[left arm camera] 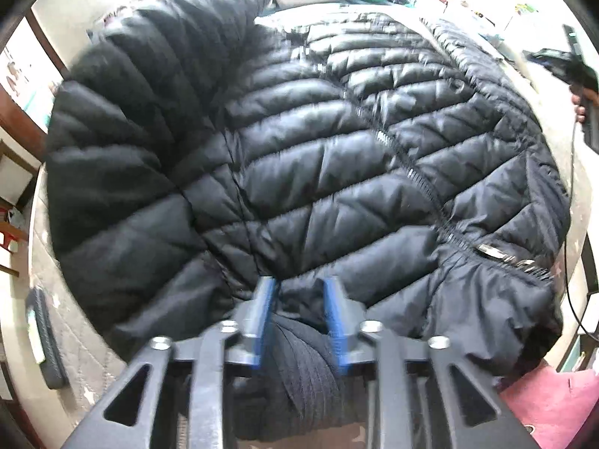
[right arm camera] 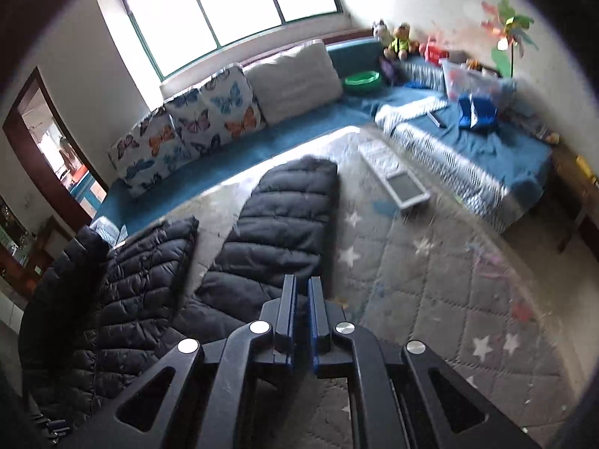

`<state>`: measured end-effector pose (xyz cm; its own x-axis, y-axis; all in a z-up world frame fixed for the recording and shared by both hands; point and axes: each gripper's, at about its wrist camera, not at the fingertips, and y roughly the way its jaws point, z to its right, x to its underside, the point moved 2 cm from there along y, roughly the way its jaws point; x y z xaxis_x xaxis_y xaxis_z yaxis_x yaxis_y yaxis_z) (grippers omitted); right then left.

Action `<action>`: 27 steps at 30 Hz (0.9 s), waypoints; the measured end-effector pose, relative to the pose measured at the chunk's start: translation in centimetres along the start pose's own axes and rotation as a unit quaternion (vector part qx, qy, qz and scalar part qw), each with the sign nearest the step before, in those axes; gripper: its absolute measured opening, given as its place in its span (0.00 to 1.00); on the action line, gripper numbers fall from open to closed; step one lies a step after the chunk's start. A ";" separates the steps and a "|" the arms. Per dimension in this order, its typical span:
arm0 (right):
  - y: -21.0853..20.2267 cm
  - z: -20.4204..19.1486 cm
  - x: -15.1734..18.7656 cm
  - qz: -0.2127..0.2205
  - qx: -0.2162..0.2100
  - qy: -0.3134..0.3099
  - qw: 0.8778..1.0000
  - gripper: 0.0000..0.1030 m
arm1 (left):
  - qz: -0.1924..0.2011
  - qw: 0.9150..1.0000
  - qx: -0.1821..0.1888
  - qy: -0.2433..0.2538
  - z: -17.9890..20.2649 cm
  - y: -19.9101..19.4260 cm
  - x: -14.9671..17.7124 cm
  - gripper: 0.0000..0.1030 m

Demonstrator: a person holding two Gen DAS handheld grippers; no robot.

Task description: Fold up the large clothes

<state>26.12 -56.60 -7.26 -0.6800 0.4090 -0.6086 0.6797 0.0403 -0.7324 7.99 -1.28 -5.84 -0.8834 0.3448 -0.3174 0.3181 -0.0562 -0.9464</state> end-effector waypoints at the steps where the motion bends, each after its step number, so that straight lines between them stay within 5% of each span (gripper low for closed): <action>1: 0.9 -0.2 0.0 -0.011 -0.006 0.004 1.000 0.24 | 0.011 1.000 -0.002 0.001 -0.1 -0.8 -0.3 0.56; 4: 4.0 -0.1 -0.3 -0.033 -0.008 0.009 0.999 0.59 | 0.041 0.999 -0.006 0.002 -0.4 -3.3 -2.1 0.66; 7: 6.0 -0.4 -0.2 -0.047 -0.009 0.008 0.999 0.60 | 0.070 0.997 -0.012 -0.008 -1.9 -5.6 -4.7 0.86; 15: 8.5 -1.0 1.0 -0.076 -0.033 0.002 0.997 0.60 | 0.104 0.993 -0.040 -0.044 -7.9 -8.0 -14.4 0.95; 23: 9.0 -1.3 0.7 -0.074 -0.050 -0.015 0.996 0.60 | 0.043 0.996 -0.048 -0.066 -12.3 -2.8 -22.2 0.94; 27: 9.1 -1.1 0.5 -0.073 -0.066 -0.008 0.995 0.60 | 0.016 0.995 -0.029 -0.092 -13.1 0.5 -24.0 0.83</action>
<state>32.30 -55.03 -13.93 -0.7777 0.3760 -0.5037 0.6026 0.2178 -0.7678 33.82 2.68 2.10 -0.9193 0.1651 -0.3573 0.3609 -0.0084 -0.9326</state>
